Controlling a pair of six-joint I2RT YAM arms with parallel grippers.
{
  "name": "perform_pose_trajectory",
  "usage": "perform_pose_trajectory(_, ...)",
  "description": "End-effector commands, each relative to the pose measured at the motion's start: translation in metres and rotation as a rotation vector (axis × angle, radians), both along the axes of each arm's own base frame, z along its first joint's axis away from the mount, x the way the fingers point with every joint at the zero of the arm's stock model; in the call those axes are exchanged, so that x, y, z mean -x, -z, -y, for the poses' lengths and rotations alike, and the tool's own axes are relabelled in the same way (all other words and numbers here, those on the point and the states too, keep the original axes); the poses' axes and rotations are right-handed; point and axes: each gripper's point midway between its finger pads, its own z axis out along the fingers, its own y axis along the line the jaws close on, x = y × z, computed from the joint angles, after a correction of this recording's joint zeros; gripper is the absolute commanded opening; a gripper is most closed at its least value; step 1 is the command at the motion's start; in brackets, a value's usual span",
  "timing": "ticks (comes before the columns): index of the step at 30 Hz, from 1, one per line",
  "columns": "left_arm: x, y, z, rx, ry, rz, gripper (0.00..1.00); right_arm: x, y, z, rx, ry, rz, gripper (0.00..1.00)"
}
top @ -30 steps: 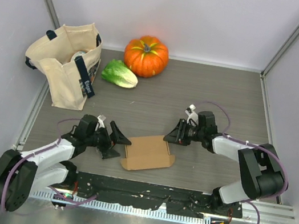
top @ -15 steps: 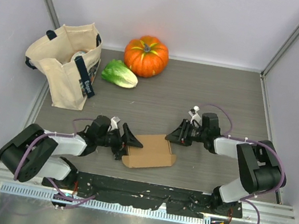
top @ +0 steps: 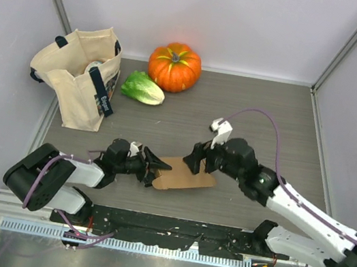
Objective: Fold the paper box
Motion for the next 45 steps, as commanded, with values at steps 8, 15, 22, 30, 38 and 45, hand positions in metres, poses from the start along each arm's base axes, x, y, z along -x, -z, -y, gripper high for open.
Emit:
perform_pose_trajectory(8, 0.018, -0.029, 0.004, 0.161, 0.047, -0.165, 0.57, 0.108, -0.035, -0.062, 0.451, -0.379, 0.587, 0.82)
perform_pose_trajectory(15, 0.025, -0.048, 0.001, 0.165, 0.082, -0.113, 0.56, 0.104, -0.016, -0.074, 0.612, -0.421, 0.710, 0.84)
perform_pose_trajectory(22, 0.035, -0.058, -0.006, 0.147, 0.069, -0.099, 0.57, 0.095, -0.018, -0.075, 0.705, -0.437, 0.798, 0.84)
perform_pose_trajectory(30, 0.039, -0.079, -0.009, 0.165, 0.069, -0.061, 0.58, 0.085, -0.018, -0.075, 0.747, -0.389, 0.872, 0.84)
perform_pose_trajectory(38, 0.043, -0.085, -0.011, 0.151, 0.077, -0.067, 0.63, 0.074, -0.025, -0.082, 0.735, -0.300, 0.968, 0.76)
perform_pose_trajectory(45, 0.042, -0.079, -0.013, 0.136, 0.051, -0.069, 0.64, 0.077, -0.028, -0.088, 0.654, -0.279, 0.991, 0.58)
